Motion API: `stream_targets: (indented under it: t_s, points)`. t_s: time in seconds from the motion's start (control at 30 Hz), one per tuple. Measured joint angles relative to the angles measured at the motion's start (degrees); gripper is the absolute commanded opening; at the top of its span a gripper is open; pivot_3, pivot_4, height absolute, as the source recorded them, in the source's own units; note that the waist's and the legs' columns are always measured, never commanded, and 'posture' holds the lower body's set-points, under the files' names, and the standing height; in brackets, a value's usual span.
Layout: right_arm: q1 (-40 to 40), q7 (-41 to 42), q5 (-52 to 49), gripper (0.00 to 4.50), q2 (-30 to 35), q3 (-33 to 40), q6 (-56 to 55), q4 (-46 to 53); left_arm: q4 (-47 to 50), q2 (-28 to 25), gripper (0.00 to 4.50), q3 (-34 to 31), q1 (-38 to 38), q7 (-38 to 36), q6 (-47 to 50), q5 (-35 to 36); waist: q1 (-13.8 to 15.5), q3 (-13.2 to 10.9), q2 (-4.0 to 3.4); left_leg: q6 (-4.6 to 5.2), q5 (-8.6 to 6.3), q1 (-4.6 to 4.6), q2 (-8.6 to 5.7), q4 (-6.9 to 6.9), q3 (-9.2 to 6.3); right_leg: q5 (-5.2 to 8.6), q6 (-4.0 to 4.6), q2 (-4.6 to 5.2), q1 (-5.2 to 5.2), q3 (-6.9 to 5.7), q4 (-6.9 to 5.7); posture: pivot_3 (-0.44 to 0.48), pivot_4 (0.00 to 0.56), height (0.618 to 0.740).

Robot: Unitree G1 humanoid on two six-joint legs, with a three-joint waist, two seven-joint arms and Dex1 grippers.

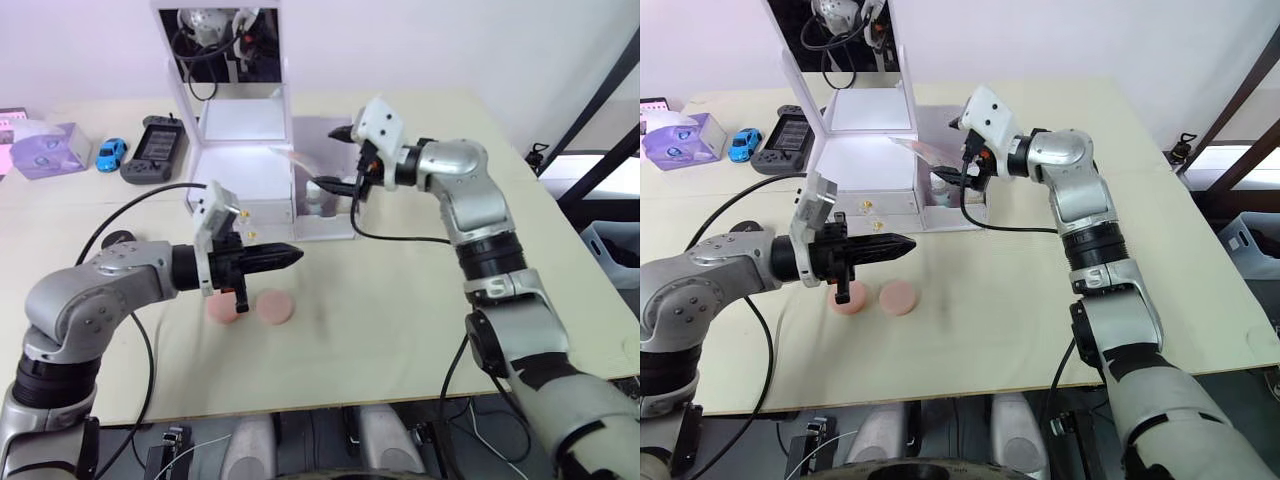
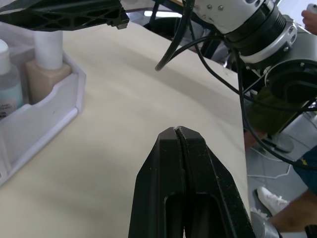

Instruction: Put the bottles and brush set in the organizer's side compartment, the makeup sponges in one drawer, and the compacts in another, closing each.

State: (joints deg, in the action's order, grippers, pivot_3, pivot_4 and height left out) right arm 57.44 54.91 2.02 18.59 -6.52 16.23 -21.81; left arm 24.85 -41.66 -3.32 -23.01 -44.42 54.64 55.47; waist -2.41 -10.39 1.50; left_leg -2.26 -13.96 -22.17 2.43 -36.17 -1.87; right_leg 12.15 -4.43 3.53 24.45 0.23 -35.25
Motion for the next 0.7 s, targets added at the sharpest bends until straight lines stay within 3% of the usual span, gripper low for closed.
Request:
stream_targets:
  t_s: [0.07,0.27,0.3,0.53,0.7]
  points:
    - [0.0,-1.76,0.15,3.21,-0.07,-0.86,2.28,1.53,0.0,0.0,0.0,0.35,0.0,-0.5,0.0,-0.18,0.0,0.0,0.0,0.0,0.0,0.0,0.0,0.0,0.0,0.0,0.01,0.0,0.0,0.0,0.0,0.0,0.15,0.74]
    - [0.0,-4.97,1.74,0.28,-0.06,-4.55,4.71,1.97,-0.05,0.63,0.0,0.36,-0.22,-0.52,-0.04,-1.06,-0.01,0.01,0.01,0.0,0.0,-0.02,0.0,0.03,0.0,0.0,0.01,0.0,0.0,0.0,0.04,0.0,0.15,0.74]
    - [0.0,-5.28,1.86,0.11,-0.05,-4.91,4.76,2.01,-0.05,0.69,0.0,0.36,-0.24,-0.52,-0.04,-1.1,-0.01,0.01,0.01,0.0,0.0,-0.02,0.0,0.03,0.0,0.0,0.0,0.0,0.0,0.0,0.04,0.0,0.15,0.74]
    - [2.19,-3.86,-0.05,0.11,1.59,-4.7,4.88,3.48,-0.04,0.7,0.0,0.25,-0.22,-0.46,-0.07,-1.26,0.0,0.0,0.01,0.0,0.0,-0.03,0.0,0.02,0.0,0.0,0.0,0.0,0.0,0.0,0.04,0.0,0.15,0.74]
    - [7.72,1.62,-3.67,0.11,3.55,-2.05,-6.7,-2.22,-0.05,1.01,0.0,0.18,-0.18,-0.4,-0.38,-1.32,-0.04,0.01,0.01,0.01,0.0,-0.02,0.0,0.04,0.0,0.01,0.0,-0.01,0.0,0.0,0.07,0.0,0.15,0.74]
